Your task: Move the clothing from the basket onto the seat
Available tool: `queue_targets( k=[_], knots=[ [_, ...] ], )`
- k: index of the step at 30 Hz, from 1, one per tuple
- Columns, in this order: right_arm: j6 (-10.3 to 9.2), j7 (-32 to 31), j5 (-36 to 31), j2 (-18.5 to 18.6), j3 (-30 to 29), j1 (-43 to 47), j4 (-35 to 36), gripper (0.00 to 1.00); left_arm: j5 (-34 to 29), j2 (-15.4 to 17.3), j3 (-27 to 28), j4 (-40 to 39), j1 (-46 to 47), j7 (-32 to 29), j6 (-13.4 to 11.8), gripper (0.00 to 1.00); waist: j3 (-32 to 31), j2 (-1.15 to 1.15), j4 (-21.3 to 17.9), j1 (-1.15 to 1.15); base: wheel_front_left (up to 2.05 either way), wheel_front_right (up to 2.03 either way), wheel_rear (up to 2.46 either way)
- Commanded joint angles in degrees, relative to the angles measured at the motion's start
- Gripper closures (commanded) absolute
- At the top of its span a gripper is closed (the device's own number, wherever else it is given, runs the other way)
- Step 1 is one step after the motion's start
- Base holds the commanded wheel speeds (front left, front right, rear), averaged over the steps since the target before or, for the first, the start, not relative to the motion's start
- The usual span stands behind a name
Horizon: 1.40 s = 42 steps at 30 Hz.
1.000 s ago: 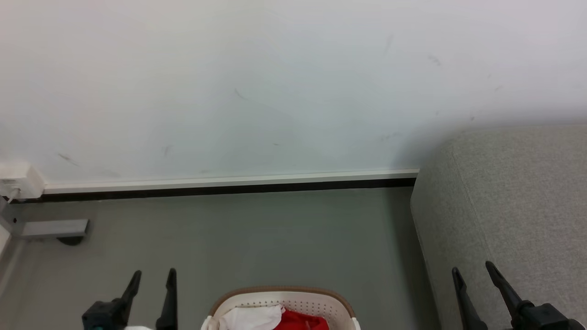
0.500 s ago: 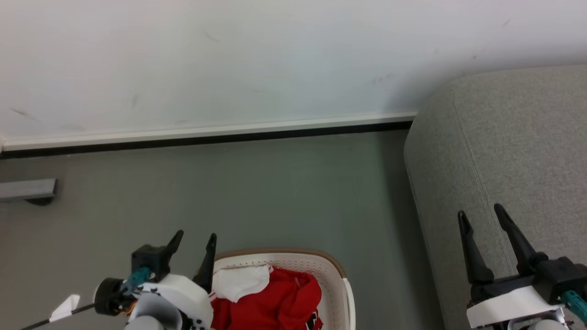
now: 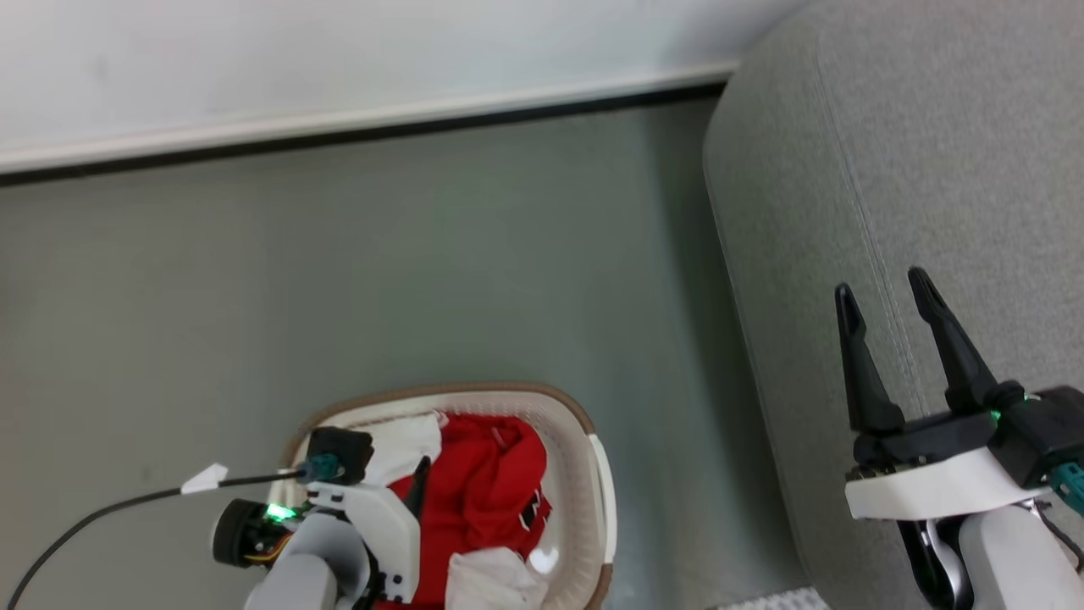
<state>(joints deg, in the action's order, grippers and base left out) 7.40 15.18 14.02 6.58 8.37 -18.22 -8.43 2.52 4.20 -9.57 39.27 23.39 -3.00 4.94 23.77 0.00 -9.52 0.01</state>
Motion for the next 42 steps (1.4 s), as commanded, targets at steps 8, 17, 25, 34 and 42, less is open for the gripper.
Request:
queue_targets(
  k=[8,17,25,34,42],
  knots=[
    [0.17,0.0,1.1,-0.5,1.5,-5.5,3.3,0.00,-2.4,1.2,-1.7,7.7,6.1,-2.3,-1.9,0.00,10.8,0.00,-5.5,-0.01,0.00,0.00,0.00],
    [0.17,0.0,1.4,-1.0,2.5,-9.4,7.8,0.00,-4.0,4.4,-1.6,13.8,13.6,-2.5,-5.2,0.00,19.9,0.00,-8.1,-0.01,0.00,0.00,0.00],
    [0.17,0.0,2.2,-0.8,3.0,-11.3,11.3,0.00,-4.8,6.4,-2.3,17.3,19.6,-2.8,-7.2,0.00,25.9,0.00,-9.3,-0.01,0.00,0.00,0.00],
    [0.17,0.0,3.8,-0.6,2.7,-11.9,12.2,0.00,-5.0,6.3,-3.6,20.9,22.5,-0.9,-8.2,0.00,28.2,0.00,-10.1,-0.01,0.00,0.00,0.00],
    [0.17,0.0,4.9,-0.8,1.4,-11.6,12.0,0.00,-5.8,6.0,-5.7,23.3,24.3,1.8,-8.2,1.00,28.2,0.00,-10.0,-0.01,0.00,0.00,0.00]
  ],
)
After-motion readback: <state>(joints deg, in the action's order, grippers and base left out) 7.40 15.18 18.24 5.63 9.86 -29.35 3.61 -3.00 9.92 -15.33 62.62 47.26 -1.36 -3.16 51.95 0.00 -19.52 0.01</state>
